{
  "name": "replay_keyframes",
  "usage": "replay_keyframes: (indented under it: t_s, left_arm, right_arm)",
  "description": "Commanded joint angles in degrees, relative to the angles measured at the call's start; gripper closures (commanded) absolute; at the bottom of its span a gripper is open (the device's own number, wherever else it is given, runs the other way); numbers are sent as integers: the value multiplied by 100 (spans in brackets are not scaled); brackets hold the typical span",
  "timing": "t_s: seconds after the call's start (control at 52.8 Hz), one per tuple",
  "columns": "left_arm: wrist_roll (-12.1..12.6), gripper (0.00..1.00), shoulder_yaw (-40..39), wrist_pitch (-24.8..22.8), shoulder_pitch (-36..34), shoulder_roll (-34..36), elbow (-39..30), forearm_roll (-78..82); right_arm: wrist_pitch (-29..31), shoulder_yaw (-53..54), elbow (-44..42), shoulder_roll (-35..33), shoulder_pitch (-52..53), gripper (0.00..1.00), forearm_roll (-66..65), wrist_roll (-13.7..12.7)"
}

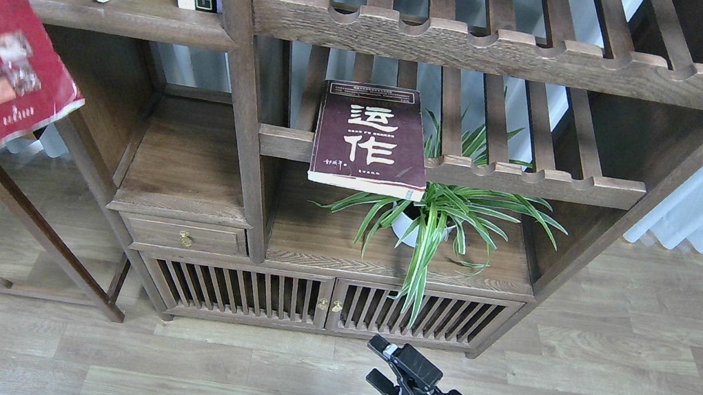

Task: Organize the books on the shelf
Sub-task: 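Lift the red book with the left gripper up toward the top shelf, then set the red book onto the top shelf with the left gripper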

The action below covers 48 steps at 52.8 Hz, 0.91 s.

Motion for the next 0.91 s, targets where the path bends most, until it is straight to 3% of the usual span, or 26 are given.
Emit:
replay_keyframes:
  t_s: [0.0, 0.189, 0.53, 0.89]
  left_arm:
    - [-2, 95, 149, 0, -509, 188, 5, -371]
    - [-2, 95, 290, 0, -931, 452, 5, -627]
    - [33, 95, 422, 0, -1494, 312, 32, -618]
    - [121, 94, 413, 0, -2294, -348, 357, 50]
  right_arm:
    - [0, 6, -24, 82, 125, 1, -13, 0]
    - [0, -3, -24, 109, 212, 1, -4, 0]
    - [0, 6, -41, 372, 362, 1, 31, 0]
    - [0, 15, -15, 416, 292, 1, 58, 0]
